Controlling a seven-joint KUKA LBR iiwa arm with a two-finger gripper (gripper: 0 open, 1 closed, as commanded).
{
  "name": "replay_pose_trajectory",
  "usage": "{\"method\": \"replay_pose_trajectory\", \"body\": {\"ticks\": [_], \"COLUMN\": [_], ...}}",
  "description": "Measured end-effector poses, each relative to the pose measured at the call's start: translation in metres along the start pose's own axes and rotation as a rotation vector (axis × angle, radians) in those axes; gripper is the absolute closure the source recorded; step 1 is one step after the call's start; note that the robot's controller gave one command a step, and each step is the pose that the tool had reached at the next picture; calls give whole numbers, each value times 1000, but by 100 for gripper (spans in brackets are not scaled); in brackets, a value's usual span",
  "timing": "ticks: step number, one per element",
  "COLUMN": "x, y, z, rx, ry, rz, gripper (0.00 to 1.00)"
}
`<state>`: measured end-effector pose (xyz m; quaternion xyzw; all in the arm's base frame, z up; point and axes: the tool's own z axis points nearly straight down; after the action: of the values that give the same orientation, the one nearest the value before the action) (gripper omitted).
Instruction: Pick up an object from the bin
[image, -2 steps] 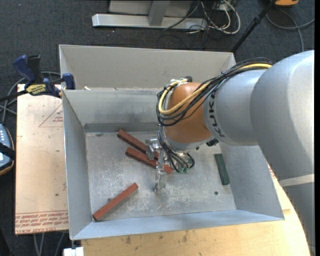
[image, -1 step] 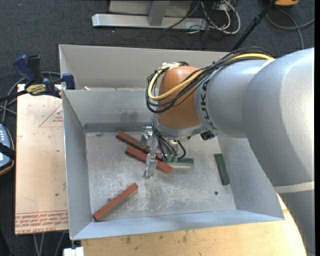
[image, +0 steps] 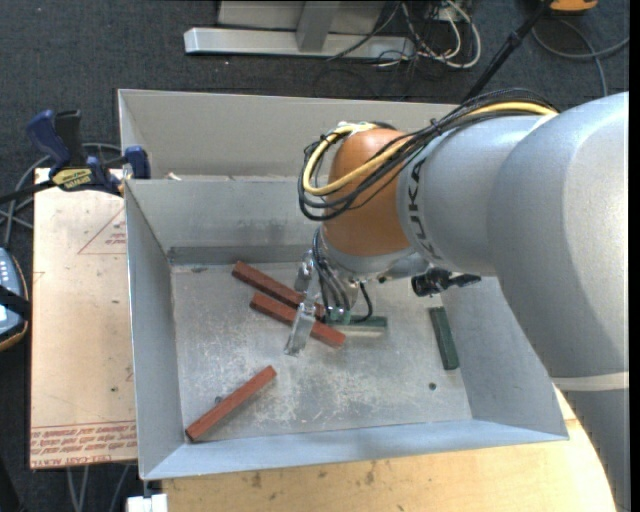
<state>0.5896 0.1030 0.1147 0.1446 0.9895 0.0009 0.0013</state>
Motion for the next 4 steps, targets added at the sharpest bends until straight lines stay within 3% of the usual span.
{"method": "replay_pose_trajectory", "body": {"ticks": [1, 2, 3, 4], "x": [-2, -2, -4, -5], "y": [-4, -3, -2, -1], "z": [45, 44, 41, 27], "rx": [0, 0, -2, -1], "ry": [0, 0, -5, -2], "rz": [133, 129, 129, 127], "gripper": [0, 0, 100, 100]}}
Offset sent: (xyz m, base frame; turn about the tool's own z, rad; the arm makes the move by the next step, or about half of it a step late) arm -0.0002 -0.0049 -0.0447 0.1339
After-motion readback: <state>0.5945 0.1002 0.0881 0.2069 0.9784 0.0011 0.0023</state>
